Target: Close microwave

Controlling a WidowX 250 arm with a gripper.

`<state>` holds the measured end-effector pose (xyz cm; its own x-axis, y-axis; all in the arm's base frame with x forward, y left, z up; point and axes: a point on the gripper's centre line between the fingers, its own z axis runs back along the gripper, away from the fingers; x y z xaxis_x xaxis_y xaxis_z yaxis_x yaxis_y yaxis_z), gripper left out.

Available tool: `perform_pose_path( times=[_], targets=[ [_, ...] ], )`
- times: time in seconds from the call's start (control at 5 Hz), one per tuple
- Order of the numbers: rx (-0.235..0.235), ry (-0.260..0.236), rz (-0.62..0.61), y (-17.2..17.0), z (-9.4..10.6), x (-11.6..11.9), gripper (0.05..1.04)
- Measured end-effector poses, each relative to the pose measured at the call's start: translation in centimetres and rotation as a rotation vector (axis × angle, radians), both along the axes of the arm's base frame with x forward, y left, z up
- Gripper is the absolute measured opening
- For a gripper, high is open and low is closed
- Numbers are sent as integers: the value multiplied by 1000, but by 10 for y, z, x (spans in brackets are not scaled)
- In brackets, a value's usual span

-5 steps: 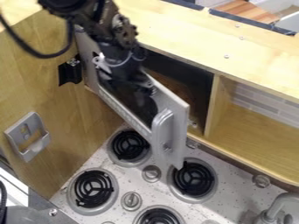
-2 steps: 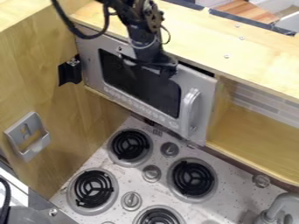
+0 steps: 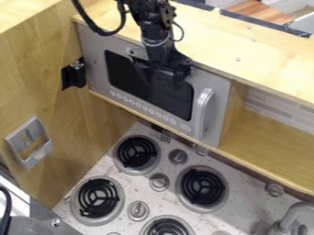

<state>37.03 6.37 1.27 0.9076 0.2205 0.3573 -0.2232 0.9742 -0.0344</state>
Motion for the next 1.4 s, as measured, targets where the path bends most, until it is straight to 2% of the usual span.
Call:
perform_pose_path(
  times=[0.4,0.6,0.8,1.0,1.2,1.4],
  targets=[
    [-8,20,27,9,1,0,998],
    [34,-23,35,26,23,-7,998],
    [79,-92,30,39,46,-32,998],
    [107,-95,10,49,53,-61,998],
    [109,-115,11,61,72,-88,998],
    [82,-157,21,65,104,-117,998]
  ],
)
